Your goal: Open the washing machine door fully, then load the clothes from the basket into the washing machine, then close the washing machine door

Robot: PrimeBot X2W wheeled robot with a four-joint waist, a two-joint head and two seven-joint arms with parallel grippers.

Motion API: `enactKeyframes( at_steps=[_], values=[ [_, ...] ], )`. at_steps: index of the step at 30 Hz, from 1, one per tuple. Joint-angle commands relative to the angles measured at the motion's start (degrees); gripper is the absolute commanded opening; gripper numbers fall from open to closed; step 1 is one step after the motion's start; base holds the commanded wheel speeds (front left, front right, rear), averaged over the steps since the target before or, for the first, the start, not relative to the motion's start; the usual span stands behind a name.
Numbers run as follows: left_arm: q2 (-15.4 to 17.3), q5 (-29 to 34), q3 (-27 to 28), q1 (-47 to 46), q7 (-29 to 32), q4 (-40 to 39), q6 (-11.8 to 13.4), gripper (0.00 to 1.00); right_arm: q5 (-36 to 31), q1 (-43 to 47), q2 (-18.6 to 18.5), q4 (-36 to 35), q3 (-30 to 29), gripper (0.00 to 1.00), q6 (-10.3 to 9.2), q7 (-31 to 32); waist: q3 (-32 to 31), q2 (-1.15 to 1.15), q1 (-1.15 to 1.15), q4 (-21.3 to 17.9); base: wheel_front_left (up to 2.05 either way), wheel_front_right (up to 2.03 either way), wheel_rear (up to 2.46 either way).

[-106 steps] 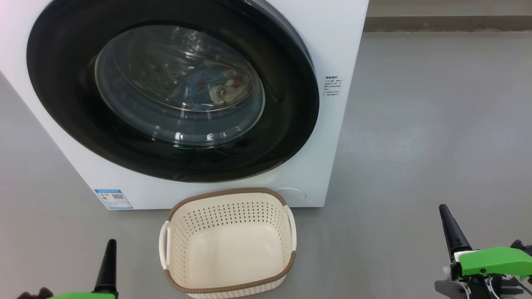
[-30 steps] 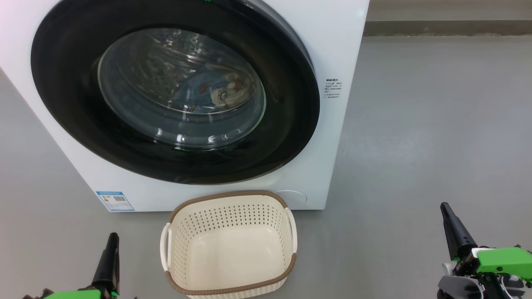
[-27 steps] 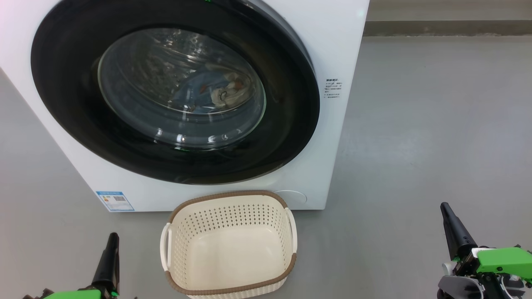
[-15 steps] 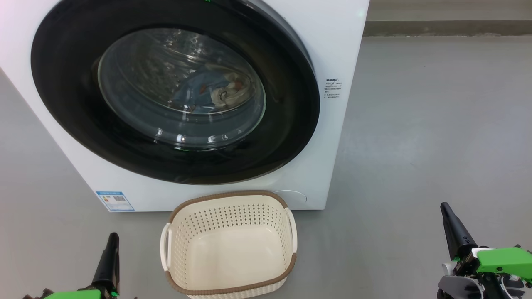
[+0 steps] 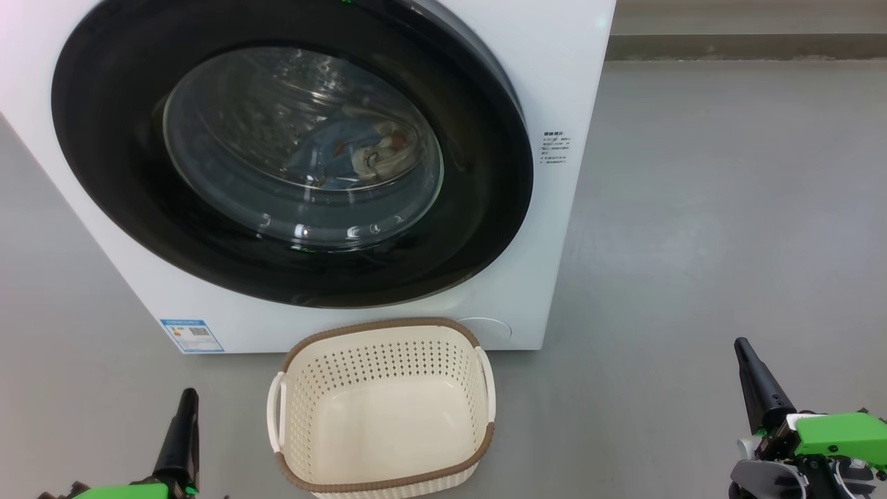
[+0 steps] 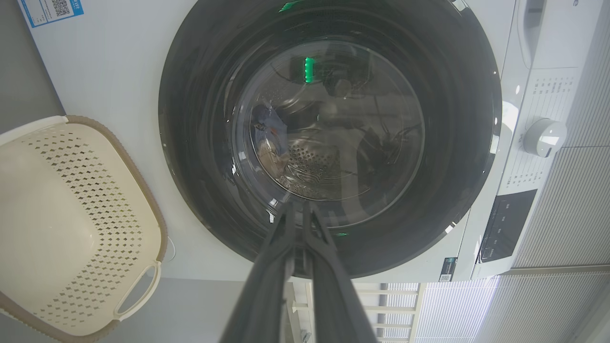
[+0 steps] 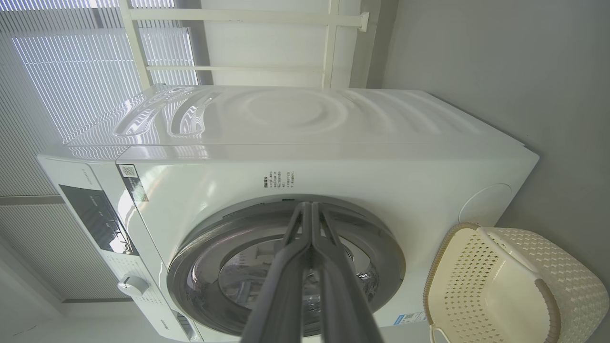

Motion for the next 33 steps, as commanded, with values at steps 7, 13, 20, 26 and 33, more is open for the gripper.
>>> enactKeyframes(
  at_steps=[7, 13, 20, 26, 33],
  values=[
    [0.5, -0.47, 1.93, -2.46, 0.35, -1.83, 0.03, 0.0, -0.08, -3.0, -0.6, -1.67, 1.05, 0.0, 0.1, 0.27, 0.0, 0.0, 0.0, 0.0, 0.0, 0.0, 0.0],
    [0.5, -0.47, 1.93, -2.46, 0.35, -1.83, 0.03, 0.0, -0.08, -3.0, -0.59, -1.67, 1.04, 0.0, 0.1, 0.27, 0.0, 0.0, 0.0, 0.0, 0.0, 0.0, 0.0],
    [0.5, -0.47, 1.93, -2.46, 0.35, -1.83, 0.03, 0.0, -0.09, -3.0, -0.59, -1.67, 1.04, 0.0, 0.1, 0.27, 0.0, 0.0, 0.0, 0.0, 0.0, 0.0, 0.0],
    [0.5, -0.47, 1.93, -2.46, 0.35, -1.83, 0.03, 0.0, -0.09, -3.0, -0.59, -1.67, 1.03, 0.0, 0.1, 0.28, 0.0, 0.0, 0.0, 0.0, 0.0, 0.0, 0.0],
    [0.5, -0.47, 1.93, -2.46, 0.35, -1.83, 0.03, 0.0, -0.09, -3.0, -0.59, -1.67, 1.03, 0.0, 0.1, 0.28, 0.0, 0.0, 0.0, 0.0, 0.0, 0.0, 0.0]
  ],
)
